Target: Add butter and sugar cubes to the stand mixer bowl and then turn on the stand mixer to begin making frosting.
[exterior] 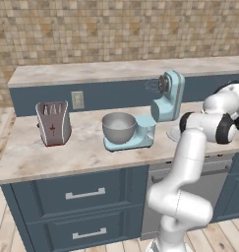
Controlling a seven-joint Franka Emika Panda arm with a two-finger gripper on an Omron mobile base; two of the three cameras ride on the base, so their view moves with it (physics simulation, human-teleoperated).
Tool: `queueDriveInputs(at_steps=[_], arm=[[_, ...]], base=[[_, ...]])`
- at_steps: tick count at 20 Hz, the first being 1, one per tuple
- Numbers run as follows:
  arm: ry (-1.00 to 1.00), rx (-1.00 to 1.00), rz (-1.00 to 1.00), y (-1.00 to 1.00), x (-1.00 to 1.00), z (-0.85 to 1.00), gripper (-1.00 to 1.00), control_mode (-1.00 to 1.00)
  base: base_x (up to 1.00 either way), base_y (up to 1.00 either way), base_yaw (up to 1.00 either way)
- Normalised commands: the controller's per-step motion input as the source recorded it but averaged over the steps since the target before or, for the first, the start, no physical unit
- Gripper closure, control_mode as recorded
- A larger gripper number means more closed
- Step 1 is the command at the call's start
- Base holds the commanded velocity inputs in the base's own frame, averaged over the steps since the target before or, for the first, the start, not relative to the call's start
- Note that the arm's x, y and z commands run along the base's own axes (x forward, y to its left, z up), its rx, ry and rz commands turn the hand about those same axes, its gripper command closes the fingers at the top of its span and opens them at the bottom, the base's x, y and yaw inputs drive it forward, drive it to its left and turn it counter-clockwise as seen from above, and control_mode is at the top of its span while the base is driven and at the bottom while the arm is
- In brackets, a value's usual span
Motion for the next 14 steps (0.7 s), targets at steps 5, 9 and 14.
queueDriveInputs(at_steps=[5,9,14], arm=[[-0.04,0.06,0.00,0.07,0.10,-0.06,-1.00,-1.00],[0.00,0.01,-0.01,0.33,0.08,-0.11,-1.00,-1.00],[0.00,0.00,-0.04,0.56,0.06,-0.14,-1.00,-1.00]], base=[[0.00,0.00,0.00],[0.00,0.00,0.00],[0.00,0.00,0.00]])
